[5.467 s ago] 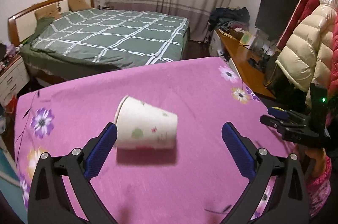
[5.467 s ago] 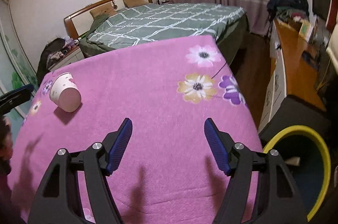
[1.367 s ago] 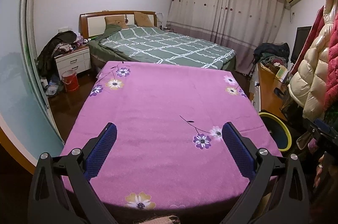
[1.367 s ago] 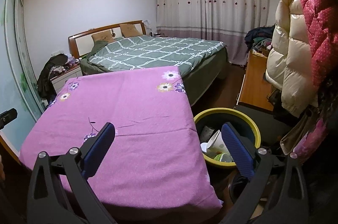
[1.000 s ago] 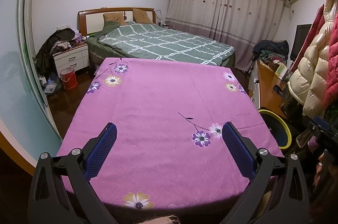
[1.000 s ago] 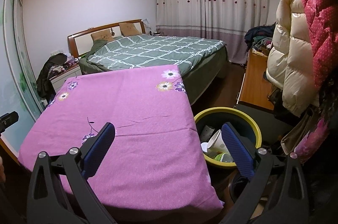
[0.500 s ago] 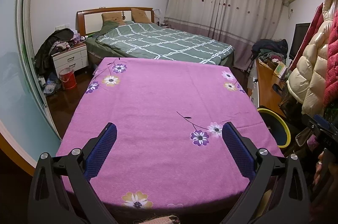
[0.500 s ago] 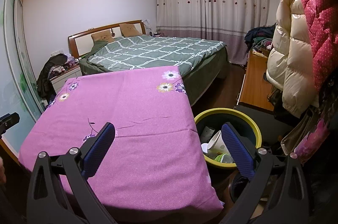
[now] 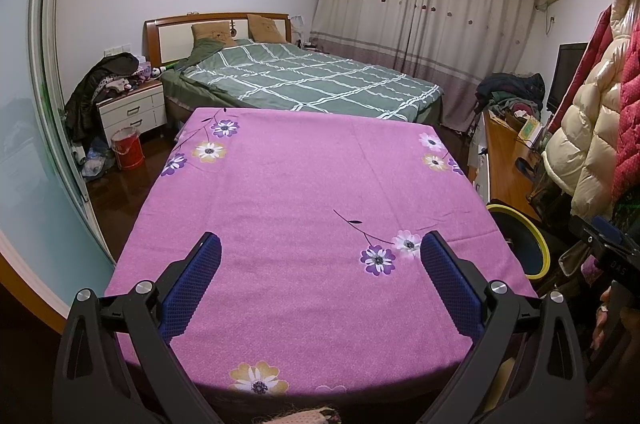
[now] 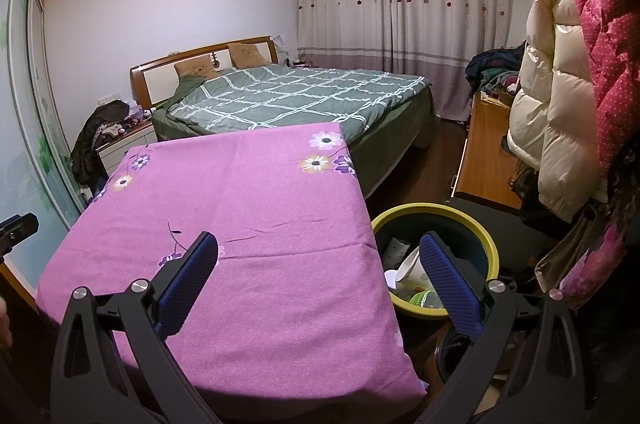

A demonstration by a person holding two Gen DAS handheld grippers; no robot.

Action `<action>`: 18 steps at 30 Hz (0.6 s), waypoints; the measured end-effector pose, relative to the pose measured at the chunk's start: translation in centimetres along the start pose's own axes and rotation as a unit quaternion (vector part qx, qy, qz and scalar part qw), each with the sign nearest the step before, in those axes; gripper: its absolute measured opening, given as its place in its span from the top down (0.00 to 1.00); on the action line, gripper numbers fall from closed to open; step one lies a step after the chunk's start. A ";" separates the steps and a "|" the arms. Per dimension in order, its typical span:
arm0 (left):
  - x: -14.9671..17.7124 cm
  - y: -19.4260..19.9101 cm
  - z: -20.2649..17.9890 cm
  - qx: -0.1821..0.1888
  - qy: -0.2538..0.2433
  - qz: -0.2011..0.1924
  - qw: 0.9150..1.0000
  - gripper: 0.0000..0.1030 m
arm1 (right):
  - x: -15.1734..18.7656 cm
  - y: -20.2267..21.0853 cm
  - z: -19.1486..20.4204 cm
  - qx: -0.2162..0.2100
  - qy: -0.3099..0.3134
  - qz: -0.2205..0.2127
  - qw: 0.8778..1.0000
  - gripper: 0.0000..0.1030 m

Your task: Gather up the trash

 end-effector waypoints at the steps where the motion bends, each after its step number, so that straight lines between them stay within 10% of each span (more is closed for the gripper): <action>1: 0.1 0.0 0.0 0.001 0.000 0.000 1.000 0.05 | 0.0 0.0 0.0 0.000 0.000 0.000 1.000 0.07; 18: 0.7 -0.6 -0.6 0.006 0.002 0.004 1.000 0.05 | 0.2 -0.2 0.4 -0.001 0.000 0.003 1.000 0.07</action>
Point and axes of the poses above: each gripper's, at about its wrist camera, not at the fingertips, and y roughly against the way its jaws point, z to its left, x to its underside, the point moved 9 cm from there along -y, roughly the way its jaws point, and after that the axes turned 12 degrees about -z, right-handed, at the moved point
